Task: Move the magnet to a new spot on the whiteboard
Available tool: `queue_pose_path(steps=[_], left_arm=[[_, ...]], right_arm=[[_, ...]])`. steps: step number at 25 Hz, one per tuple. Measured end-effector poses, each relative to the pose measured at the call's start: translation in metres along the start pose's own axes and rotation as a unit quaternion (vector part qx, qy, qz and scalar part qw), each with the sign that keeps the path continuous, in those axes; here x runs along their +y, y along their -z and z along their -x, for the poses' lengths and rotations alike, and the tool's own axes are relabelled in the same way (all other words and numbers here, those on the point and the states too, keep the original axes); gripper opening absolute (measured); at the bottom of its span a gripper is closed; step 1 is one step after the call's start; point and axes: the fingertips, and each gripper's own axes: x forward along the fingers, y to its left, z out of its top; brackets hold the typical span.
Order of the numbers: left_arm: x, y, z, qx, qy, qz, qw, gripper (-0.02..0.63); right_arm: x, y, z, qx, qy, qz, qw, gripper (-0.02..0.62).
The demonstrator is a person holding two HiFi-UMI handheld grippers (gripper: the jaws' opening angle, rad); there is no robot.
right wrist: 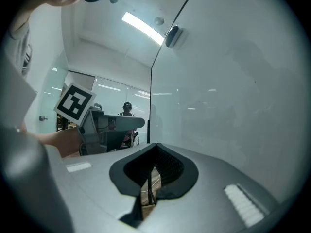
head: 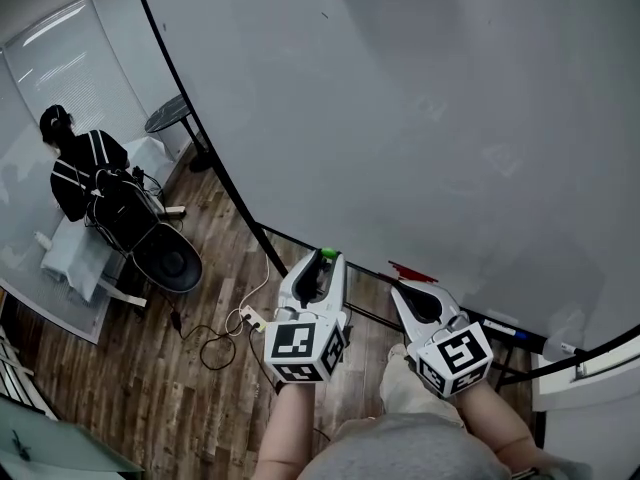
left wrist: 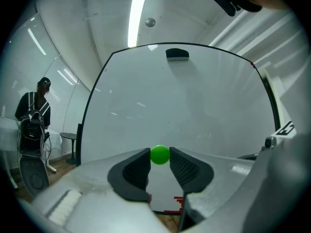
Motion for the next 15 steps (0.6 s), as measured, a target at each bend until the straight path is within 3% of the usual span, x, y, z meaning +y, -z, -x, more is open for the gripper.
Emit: queue_pose_path(steps=[15], left_arm=[[0.031,0.027,0.101,0.014,-0.081,0.024,0.9963,0.135]], right_arm=[[0.065,-0.002,0.007,-0.009,-0.06,0.008,0.998,0.0]])
